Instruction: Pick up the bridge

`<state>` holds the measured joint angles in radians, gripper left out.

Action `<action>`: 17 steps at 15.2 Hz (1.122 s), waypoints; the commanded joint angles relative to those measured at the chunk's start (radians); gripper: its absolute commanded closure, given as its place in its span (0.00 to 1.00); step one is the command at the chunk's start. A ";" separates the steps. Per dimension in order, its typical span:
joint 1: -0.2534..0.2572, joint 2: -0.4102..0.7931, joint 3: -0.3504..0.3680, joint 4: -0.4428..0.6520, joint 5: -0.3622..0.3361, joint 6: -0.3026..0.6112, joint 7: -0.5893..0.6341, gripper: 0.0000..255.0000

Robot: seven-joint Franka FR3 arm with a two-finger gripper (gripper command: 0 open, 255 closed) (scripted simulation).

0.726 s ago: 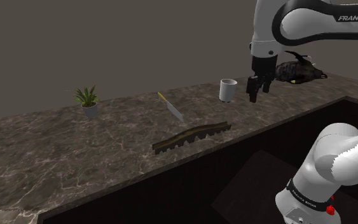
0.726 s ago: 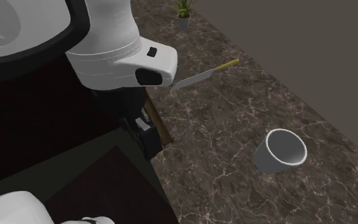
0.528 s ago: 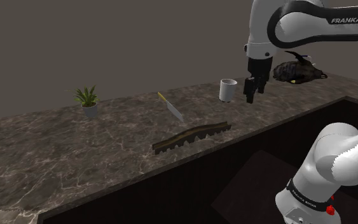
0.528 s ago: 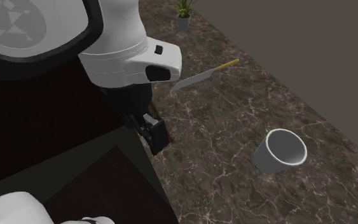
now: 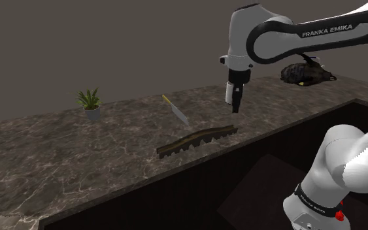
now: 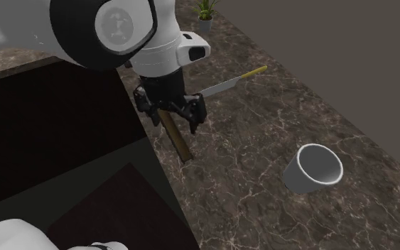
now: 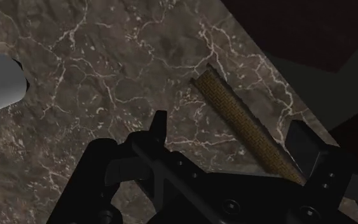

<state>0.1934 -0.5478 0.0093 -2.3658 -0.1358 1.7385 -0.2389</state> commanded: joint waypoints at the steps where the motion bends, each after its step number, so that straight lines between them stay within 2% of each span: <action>1: 0.040 0.059 -0.002 0.014 0.006 0.056 -0.091 0.00; 11: 0.221 0.255 0.017 0.054 0.059 0.256 -0.533 0.00; 17: 0.220 0.282 0.017 -0.002 0.055 0.340 -0.526 0.00</action>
<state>0.4125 -0.2754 0.0249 -2.3641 -0.0803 2.0637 -0.7669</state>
